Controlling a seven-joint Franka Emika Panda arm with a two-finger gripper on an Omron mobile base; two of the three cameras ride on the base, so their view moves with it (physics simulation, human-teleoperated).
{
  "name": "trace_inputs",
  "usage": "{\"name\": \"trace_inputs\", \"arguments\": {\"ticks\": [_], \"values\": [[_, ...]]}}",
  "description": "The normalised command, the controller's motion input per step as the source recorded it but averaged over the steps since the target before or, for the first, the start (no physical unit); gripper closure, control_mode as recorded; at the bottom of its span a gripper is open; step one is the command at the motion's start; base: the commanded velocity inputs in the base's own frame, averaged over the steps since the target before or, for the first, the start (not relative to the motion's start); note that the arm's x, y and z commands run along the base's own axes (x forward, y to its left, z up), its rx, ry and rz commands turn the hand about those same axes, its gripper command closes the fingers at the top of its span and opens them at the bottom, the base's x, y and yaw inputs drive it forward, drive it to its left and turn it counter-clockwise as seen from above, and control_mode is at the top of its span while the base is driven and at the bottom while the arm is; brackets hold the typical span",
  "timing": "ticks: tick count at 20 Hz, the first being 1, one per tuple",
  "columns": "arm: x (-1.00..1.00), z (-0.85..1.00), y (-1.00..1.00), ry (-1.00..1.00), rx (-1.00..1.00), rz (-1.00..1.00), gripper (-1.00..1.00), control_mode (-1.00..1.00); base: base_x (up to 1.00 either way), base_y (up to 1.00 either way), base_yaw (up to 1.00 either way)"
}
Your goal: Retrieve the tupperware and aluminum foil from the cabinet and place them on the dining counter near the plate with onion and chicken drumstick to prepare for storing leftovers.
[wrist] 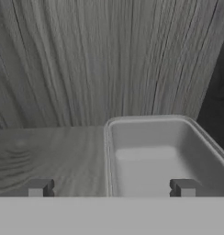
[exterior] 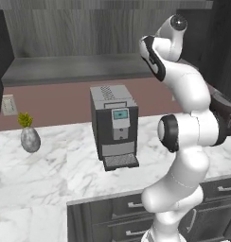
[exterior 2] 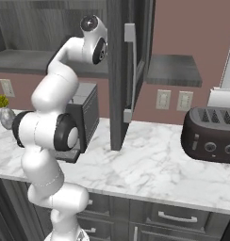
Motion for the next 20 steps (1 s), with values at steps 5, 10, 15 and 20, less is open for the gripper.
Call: {"name": "trace_inputs", "arguments": {"ticks": [5,10,15,20], "values": [[0.23,-0.18,-0.09,0.1,0.0,0.0,-1.0,-1.0,0.0,0.0,0.0],[0.0,-0.14,-0.01,0.12,0.0,0.0,-1.0,-1.0,0.0,0.0,0.0],[0.09,-0.21,0.0,0.09,0.0,0.0,1.0,-1.0,0.0,0.0,0.0],[0.26,-0.34,0.0,0.04,0.0,0.0,1.0,-1.0,0.0,0.0,0.0]]}}
